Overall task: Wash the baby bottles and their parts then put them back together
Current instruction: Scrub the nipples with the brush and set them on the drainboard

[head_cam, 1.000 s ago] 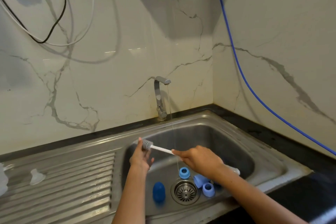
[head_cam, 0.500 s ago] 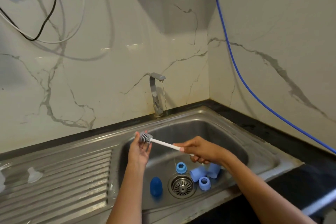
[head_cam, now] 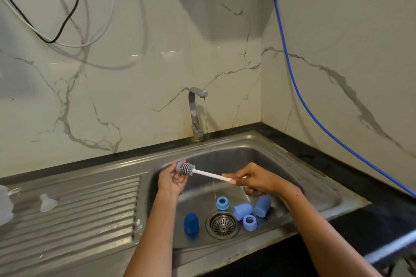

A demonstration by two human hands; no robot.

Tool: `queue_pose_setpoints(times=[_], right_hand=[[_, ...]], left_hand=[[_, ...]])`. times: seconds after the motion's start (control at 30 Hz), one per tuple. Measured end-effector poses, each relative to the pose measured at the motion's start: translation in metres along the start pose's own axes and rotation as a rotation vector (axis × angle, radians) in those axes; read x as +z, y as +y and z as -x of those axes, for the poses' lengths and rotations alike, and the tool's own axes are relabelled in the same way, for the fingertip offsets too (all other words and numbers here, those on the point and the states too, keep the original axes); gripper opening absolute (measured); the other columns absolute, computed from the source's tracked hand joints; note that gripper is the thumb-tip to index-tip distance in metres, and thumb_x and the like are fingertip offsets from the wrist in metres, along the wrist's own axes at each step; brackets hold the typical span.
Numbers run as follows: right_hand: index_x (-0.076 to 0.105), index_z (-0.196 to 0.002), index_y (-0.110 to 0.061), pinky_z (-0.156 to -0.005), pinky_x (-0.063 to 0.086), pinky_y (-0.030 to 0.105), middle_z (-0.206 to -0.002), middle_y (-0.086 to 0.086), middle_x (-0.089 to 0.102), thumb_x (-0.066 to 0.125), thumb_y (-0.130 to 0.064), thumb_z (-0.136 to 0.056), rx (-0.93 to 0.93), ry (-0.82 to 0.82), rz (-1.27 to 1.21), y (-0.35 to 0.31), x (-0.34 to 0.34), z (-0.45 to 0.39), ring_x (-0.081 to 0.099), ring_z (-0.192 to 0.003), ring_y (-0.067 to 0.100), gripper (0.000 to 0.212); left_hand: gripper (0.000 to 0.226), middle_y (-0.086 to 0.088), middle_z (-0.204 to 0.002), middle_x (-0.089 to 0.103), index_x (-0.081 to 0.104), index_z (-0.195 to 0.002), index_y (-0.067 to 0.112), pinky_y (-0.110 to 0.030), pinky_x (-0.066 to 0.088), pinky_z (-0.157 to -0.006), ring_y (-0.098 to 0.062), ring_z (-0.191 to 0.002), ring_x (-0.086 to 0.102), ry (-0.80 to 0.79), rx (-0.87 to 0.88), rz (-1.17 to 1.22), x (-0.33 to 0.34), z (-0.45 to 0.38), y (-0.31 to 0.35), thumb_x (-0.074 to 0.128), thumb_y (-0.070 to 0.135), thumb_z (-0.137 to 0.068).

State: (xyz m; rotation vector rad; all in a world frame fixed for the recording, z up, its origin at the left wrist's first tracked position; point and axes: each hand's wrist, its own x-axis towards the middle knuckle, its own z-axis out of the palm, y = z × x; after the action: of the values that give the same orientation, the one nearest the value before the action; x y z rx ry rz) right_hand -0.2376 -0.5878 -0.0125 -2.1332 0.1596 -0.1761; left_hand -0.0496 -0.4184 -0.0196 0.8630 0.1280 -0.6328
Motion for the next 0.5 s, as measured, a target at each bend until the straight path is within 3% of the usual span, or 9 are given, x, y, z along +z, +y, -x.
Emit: queue_pose_setpoints(times=[0.07,0.13,0.2,0.33,0.5], right_hand=[[0.066,-0.124,-0.025,-0.042,0.034,0.017,-0.044,-0.012,0.046,0.062,-0.025,-0.093,-0.003,0.008,0.013,-0.004,0.001,0.001,0.041,-0.043,0.003,0.031],[0.065,-0.124,-0.022,-0.043,0.036,0.015,-0.044,-0.013,0.050,0.062,-0.023,-0.093,-0.013,0.029,0.049,-0.006,0.001,0.002,0.042,-0.042,0.003,0.031],[0.066,-0.124,-0.021,-0.045,0.037,0.016,-0.046,-0.014,0.053,0.062,-0.021,-0.093,-0.013,0.041,0.038,-0.005,0.001,0.004,0.043,-0.043,0.003,0.031],[0.068,-0.120,-0.025,-0.050,0.035,0.026,-0.054,-0.003,0.048,0.064,-0.023,-0.092,0.027,0.042,-0.032,0.001,0.000,0.005,0.042,-0.051,0.010,0.028],[0.068,-0.121,-0.023,-0.051,0.044,0.019,-0.058,-0.001,0.055,0.062,-0.022,-0.092,0.135,0.096,0.165,0.016,-0.014,0.007,0.048,-0.046,0.005,0.029]], left_hand=[[0.034,-0.010,-0.099,0.067,0.052,-0.131,0.003,-0.028,0.046,-0.086,-0.019,-0.090,0.063,0.031,0.066,-0.019,0.001,0.001,-0.001,0.047,0.010,-0.098],[0.034,-0.007,-0.092,0.066,0.053,-0.129,0.003,-0.026,0.048,-0.078,-0.016,-0.081,0.062,0.083,0.149,-0.038,0.002,0.001,-0.003,0.052,0.007,-0.095],[0.034,-0.008,-0.093,0.066,0.056,-0.124,0.001,-0.030,0.051,-0.085,-0.018,-0.084,0.064,0.134,0.194,-0.043,0.005,0.002,-0.007,0.059,0.010,-0.092],[0.037,-0.017,-0.117,0.064,0.057,-0.120,-0.002,-0.033,0.050,-0.096,-0.026,-0.109,0.063,0.208,0.213,-0.043,0.008,0.005,-0.013,0.066,0.014,-0.088],[0.041,-0.015,-0.130,0.058,0.049,-0.130,0.005,-0.031,0.046,-0.101,-0.024,-0.118,0.059,0.157,0.272,0.069,-0.010,0.008,-0.001,0.058,0.019,-0.093]])
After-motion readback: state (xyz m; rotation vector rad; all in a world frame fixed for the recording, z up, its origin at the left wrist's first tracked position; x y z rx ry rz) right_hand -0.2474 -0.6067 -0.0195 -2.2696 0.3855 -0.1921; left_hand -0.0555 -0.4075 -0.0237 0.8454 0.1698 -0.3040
